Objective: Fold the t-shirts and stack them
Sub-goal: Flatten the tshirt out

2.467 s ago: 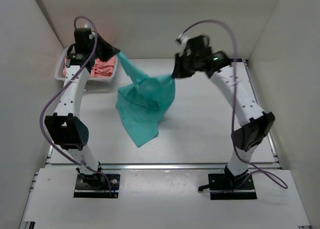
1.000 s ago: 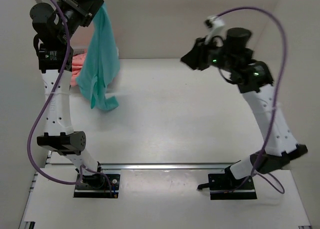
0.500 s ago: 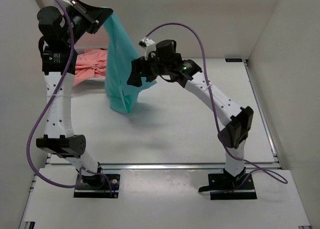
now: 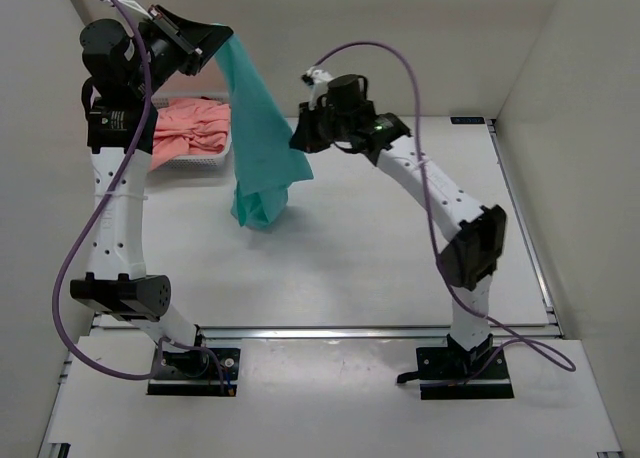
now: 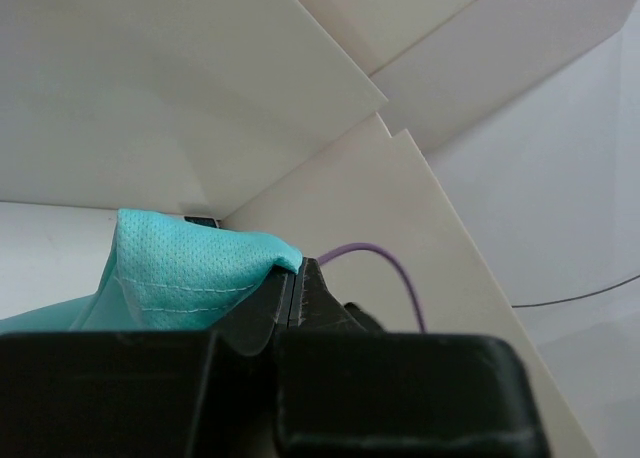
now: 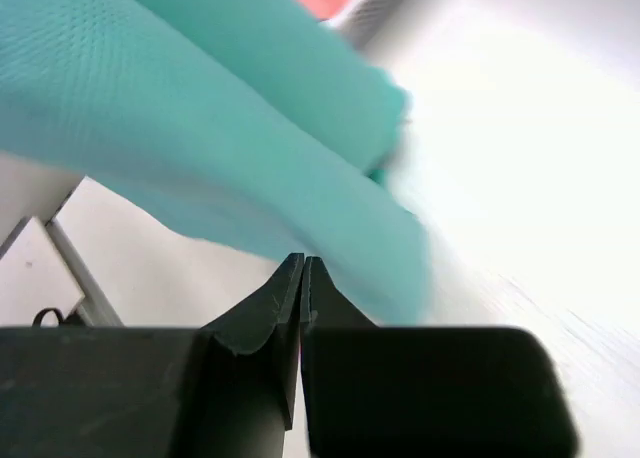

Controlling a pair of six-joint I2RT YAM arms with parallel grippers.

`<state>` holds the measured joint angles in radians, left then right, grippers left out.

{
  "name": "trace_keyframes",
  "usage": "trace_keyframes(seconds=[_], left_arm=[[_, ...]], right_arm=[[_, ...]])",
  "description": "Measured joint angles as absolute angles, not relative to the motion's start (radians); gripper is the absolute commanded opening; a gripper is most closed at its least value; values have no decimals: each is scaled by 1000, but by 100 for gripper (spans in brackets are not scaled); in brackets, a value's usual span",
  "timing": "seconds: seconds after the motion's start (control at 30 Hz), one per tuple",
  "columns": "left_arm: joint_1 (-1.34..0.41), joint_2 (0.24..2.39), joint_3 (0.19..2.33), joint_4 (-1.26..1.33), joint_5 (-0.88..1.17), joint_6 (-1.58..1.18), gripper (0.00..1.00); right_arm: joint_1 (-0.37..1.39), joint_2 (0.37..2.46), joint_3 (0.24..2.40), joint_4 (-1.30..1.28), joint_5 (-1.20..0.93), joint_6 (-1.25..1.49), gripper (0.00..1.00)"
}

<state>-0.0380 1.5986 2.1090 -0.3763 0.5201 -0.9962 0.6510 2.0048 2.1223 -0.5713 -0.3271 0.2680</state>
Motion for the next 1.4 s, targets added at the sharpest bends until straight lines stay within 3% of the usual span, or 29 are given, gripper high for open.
trace_keyframes(seconds=[0.07,0.1,0.13,0.2,0.27,0.37,0.47,0.53,0.57,0.6,0.67,0.77,0.87,0.97,1.13,1.23,1.4], left_arm=[[-44,1599,2106,-364,526,-1003,0],[-49,1599,2103,-356,529,-1007,0],[-53,1599,2103,-353,532,-1011,0],[-65,1600,2103,-345,538,-1018,0],[-71,1600,2103,-340,542,-1022,0],[-76,1600,2103,-336,545,-1026,0],[-74,1600,2103,-336,548,-1029,0],[-75,1600,2103,-337,548,-1029,0],[-76,1600,2102,-336,548,-1029,0],[-77,1600,2101,-336,549,-1029,0],[-81,1599,2095,-336,551,-1029,0],[-82,1599,2087,-348,556,-1029,0],[-80,1606,2088,-352,571,-1030,0],[-83,1649,2118,-345,592,-1036,0],[-135,1842,2282,-310,631,-1081,0],[-187,1953,2338,-251,682,-1147,0],[-210,2025,2333,-141,725,-1236,0]], right_arm=[[596,1887,2026,-564,-299,267,0],[563,1821,1972,-546,-297,272,10],[530,1758,1928,-533,-300,282,20],[463,1665,1860,-494,-322,301,61],[427,1612,1809,-453,-344,304,79],[466,1626,1786,-422,-376,304,92],[550,1736,1826,-414,-399,292,95],[601,1854,1905,-434,-410,283,94],[624,1927,1970,-454,-413,278,83],[641,1990,2033,-474,-414,266,37],[672,2127,2200,-535,-412,254,0],[694,2231,2364,-656,-386,238,0],[677,2194,2375,-767,-326,210,0],[600,2007,2181,-801,-270,199,0],[233,1601,1886,-765,-194,223,0],[65,1468,1905,-732,-170,222,0],[112,1386,2035,-737,-135,178,0]])
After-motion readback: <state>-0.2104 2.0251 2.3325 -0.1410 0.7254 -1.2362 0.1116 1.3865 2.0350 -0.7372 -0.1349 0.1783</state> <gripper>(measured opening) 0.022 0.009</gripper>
